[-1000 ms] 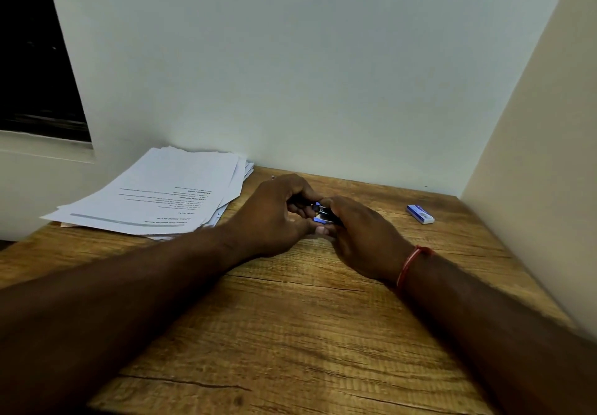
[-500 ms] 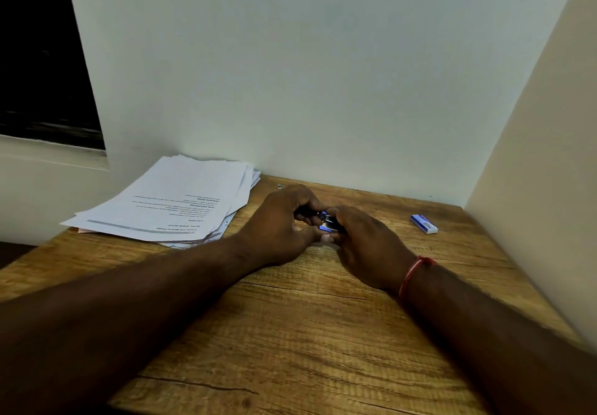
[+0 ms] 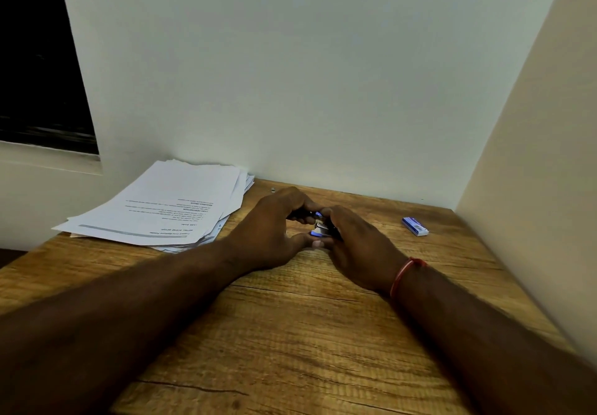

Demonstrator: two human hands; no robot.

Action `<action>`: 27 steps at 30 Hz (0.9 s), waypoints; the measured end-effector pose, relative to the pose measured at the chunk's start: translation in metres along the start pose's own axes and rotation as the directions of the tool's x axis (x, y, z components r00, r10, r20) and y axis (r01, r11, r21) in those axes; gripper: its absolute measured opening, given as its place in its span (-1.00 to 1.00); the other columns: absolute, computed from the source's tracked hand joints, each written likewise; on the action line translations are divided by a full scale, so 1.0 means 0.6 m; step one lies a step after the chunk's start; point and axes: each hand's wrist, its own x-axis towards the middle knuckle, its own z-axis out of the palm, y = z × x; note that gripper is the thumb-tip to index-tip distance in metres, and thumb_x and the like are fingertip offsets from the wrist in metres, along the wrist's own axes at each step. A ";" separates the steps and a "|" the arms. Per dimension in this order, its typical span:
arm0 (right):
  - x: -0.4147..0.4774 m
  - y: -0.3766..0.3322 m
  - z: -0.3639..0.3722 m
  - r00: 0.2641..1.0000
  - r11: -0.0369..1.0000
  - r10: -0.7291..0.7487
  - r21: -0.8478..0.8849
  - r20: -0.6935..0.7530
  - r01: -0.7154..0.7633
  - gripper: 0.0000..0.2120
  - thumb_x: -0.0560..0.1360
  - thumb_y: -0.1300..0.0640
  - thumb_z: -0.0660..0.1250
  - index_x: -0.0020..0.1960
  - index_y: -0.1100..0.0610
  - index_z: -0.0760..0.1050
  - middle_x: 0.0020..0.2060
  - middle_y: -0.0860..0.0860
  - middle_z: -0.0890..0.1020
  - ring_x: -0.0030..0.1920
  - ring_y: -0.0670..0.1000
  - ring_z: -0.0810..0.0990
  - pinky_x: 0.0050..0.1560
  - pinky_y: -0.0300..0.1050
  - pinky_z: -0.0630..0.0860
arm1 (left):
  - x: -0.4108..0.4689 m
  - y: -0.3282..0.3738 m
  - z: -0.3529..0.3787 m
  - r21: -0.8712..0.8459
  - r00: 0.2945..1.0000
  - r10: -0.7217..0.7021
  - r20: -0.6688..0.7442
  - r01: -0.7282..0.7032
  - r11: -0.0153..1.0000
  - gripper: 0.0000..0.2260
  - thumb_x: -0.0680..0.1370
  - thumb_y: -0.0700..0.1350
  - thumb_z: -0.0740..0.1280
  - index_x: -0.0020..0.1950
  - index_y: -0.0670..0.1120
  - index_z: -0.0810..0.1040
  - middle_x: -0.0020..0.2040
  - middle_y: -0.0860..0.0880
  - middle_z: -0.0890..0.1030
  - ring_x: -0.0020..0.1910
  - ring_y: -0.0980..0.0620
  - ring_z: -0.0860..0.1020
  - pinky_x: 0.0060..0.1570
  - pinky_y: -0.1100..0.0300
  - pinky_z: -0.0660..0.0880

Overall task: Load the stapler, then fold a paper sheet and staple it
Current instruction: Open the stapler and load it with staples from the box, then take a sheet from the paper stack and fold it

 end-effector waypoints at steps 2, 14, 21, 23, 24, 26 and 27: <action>-0.001 0.000 -0.004 1.000 1.000 0.019 0.014 0.001 -0.019 -0.62 0.69 -0.01 0.42 0.44 0.02 0.43 0.25 -0.03 0.57 0.10 -0.05 0.54 0.00 -0.16 0.53 | 0.000 0.005 -0.004 0.004 1.000 0.007 0.017 -0.007 1.000 -0.49 0.43 -0.10 0.74 0.34 0.00 0.69 0.14 0.10 0.70 0.13 0.10 0.70 0.18 0.25 0.65; -0.008 0.116 -0.047 0.870 0.869 0.484 -0.066 -0.091 -0.491 -0.75 0.68 0.02 0.41 0.31 0.10 0.62 0.23 0.13 0.69 0.21 0.15 0.63 0.17 -0.06 0.50 | 0.033 -0.008 -0.148 0.272 0.963 -0.254 0.093 0.221 0.937 -0.75 0.57 0.08 0.62 0.22 0.09 0.77 0.03 0.19 0.77 0.03 0.26 0.71 0.19 0.09 0.67; -0.001 0.121 -0.048 0.842 0.820 0.534 -0.202 -0.069 -0.536 -0.77 0.66 -0.01 0.44 0.20 0.12 0.61 0.15 0.13 0.66 0.13 0.14 0.60 0.22 0.08 0.59 | 0.022 -0.084 -0.299 0.718 0.715 -0.695 -0.074 0.522 0.461 -0.58 0.61 0.27 0.50 0.04 -0.10 0.80 0.11 -0.09 0.76 0.20 -0.15 0.67 0.17 0.03 0.58; -0.001 0.119 -0.049 0.848 0.817 0.526 -0.237 -0.065 -0.525 -0.83 0.66 -0.02 0.44 0.08 0.08 0.56 0.14 0.15 0.65 0.12 0.16 0.58 0.19 0.06 0.55 | 0.025 -0.086 -0.282 0.774 0.678 -0.733 -0.055 0.493 0.398 -0.42 0.56 0.41 0.45 0.09 -0.13 0.80 0.13 -0.11 0.75 0.19 -0.14 0.67 0.19 0.02 0.60; -0.001 0.117 -0.051 0.847 0.815 0.527 -0.246 -0.061 -0.525 -0.83 0.66 -0.02 0.44 0.07 0.07 0.56 0.13 0.15 0.64 0.12 0.16 0.58 0.19 0.06 0.53 | 0.026 -0.090 -0.270 0.771 0.672 -0.738 -0.060 0.501 0.393 -0.38 0.53 0.45 0.46 0.07 -0.13 0.79 0.11 -0.11 0.75 0.16 -0.14 0.68 0.18 0.01 0.62; -0.002 0.112 -0.053 0.844 0.812 0.534 -0.249 -0.052 -0.529 -0.77 0.66 -0.04 0.43 0.17 0.10 0.62 0.14 0.15 0.64 0.15 0.18 0.58 0.22 0.07 0.54 | 0.026 -0.101 -0.247 0.737 0.672 -0.735 -0.088 0.541 0.406 -0.37 0.43 0.51 0.51 -0.08 -0.09 0.71 0.04 -0.10 0.73 0.06 -0.12 0.66 0.08 0.03 0.60; -0.003 0.111 -0.054 0.843 0.811 0.536 -0.246 -0.049 -0.530 -0.74 0.65 -0.06 0.43 0.22 0.10 0.64 0.15 0.15 0.64 0.16 0.19 0.59 0.25 0.08 0.55 | 0.025 -0.104 -0.237 0.726 0.679 -0.728 -0.096 0.548 0.415 -0.37 0.37 0.54 0.52 -0.13 -0.06 0.65 0.03 -0.11 0.73 0.03 -0.12 0.64 0.02 0.06 0.55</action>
